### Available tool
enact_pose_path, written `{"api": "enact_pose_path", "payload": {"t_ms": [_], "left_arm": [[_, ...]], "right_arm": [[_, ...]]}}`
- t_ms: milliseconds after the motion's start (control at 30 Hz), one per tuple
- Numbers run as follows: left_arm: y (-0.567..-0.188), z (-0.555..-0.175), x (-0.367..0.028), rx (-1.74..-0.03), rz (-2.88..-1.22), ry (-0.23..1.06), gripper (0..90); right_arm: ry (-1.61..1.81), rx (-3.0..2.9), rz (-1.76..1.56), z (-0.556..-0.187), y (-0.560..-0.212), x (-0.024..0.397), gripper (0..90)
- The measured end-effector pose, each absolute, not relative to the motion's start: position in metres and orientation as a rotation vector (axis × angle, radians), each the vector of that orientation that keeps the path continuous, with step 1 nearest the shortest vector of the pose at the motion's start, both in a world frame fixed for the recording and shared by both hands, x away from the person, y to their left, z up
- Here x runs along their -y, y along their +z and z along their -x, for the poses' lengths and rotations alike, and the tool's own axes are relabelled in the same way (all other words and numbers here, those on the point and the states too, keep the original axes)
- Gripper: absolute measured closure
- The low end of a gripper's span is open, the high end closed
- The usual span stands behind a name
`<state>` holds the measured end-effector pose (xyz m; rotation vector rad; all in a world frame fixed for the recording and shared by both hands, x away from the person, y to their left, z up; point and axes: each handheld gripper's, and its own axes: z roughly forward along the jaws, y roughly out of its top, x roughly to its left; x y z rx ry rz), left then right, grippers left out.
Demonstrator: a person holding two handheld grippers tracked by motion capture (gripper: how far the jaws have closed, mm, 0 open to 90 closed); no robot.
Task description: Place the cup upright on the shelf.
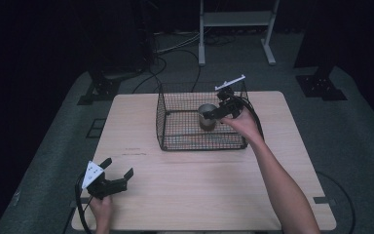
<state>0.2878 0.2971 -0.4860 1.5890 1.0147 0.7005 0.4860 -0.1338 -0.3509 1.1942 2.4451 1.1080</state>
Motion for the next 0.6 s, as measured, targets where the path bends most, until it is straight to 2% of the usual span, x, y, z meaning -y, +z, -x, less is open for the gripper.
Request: {"api": "enact_pose_path", "payload": {"t_ms": [600], "left_arm": [[-0.486, -0.288, -0.297, -1.014, -1.589, 0.701, 0.0]], "right_arm": [[1.185, -2.455, -1.079, -0.447, -0.350, 0.145, 12.5]]}}
